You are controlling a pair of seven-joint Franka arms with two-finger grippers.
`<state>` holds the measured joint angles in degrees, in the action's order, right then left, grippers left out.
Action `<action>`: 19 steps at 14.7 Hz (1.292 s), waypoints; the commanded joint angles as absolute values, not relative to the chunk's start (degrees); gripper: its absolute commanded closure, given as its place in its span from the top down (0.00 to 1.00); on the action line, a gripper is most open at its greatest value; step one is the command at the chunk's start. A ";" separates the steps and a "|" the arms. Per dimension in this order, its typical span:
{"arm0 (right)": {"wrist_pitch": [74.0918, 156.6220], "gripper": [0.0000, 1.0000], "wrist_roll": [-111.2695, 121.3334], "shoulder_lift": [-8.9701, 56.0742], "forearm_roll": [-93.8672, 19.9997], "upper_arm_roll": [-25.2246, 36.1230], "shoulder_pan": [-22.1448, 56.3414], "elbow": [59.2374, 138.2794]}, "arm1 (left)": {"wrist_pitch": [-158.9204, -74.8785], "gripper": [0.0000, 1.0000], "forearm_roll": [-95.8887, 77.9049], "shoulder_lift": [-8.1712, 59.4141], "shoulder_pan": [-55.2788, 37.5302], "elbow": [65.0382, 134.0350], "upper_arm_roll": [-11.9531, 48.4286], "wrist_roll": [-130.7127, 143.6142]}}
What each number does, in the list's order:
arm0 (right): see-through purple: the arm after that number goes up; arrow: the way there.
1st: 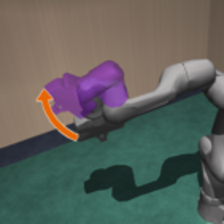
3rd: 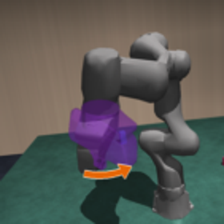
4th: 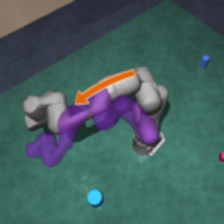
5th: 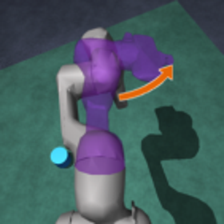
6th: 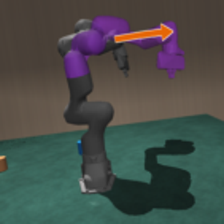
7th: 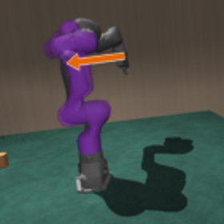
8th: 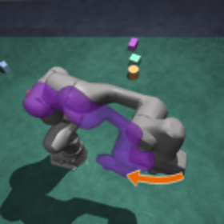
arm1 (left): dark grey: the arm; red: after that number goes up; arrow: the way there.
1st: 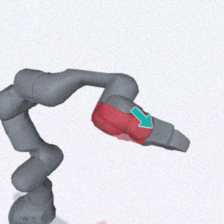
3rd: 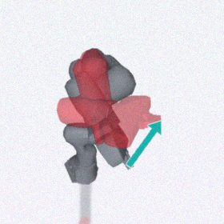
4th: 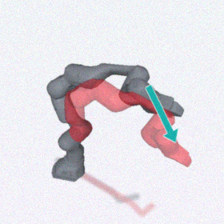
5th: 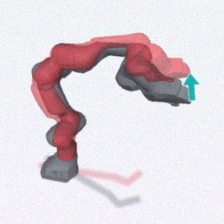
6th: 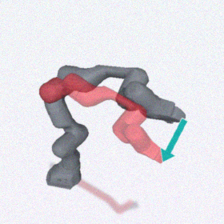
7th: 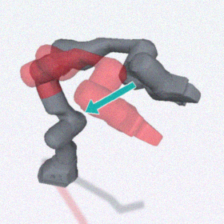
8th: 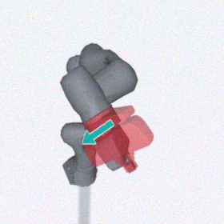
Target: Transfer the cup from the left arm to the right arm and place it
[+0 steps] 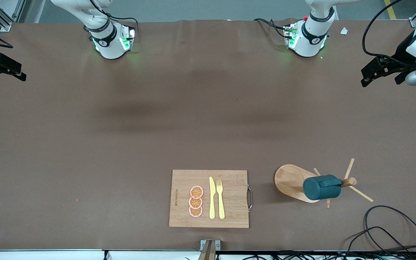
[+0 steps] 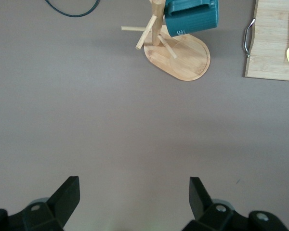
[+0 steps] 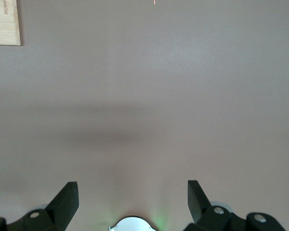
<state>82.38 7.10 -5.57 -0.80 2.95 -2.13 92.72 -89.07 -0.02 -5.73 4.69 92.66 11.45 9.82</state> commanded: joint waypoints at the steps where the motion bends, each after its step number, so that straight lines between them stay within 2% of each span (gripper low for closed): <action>1: 82.44 1.00 7.56 -6.94 -1.05 2.90 -2.37 94.04 | -88.95 1.00 0.97 -3.53 5.19 90.01 11.87 8.26; 3: 82.44 1.00 7.56 -6.94 -1.05 2.90 -2.37 94.04 | -88.95 1.00 0.70 -1.86 5.19 88.34 11.87 8.26; 6: 82.44 1.00 7.56 -6.94 -1.05 2.90 -2.37 94.13 | -88.95 1.00 0.70 3.67 5.27 83.33 11.87 8.26; 8: 82.44 1.00 7.56 -6.94 -1.05 2.90 -2.37 94.13 | -89.38 1.00 -0.17 7.28 5.36 82.35 11.69 8.26; 12: 82.44 1.00 7.56 -6.94 -1.05 2.90 -2.37 94.04 | -97.63 1.00 -4.46 12.03 5.27 82.44 11.69 12.28; 19: 82.44 1.00 7.38 -6.33 -0.97 2.99 -2.46 92.11 | -107.12 1.00 -6.59 17.13 4.75 82.53 11.78 41.18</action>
<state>82.44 7.10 -5.57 -0.80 2.99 -2.15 92.12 -105.65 -5.84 16.32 4.74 84.00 11.55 33.60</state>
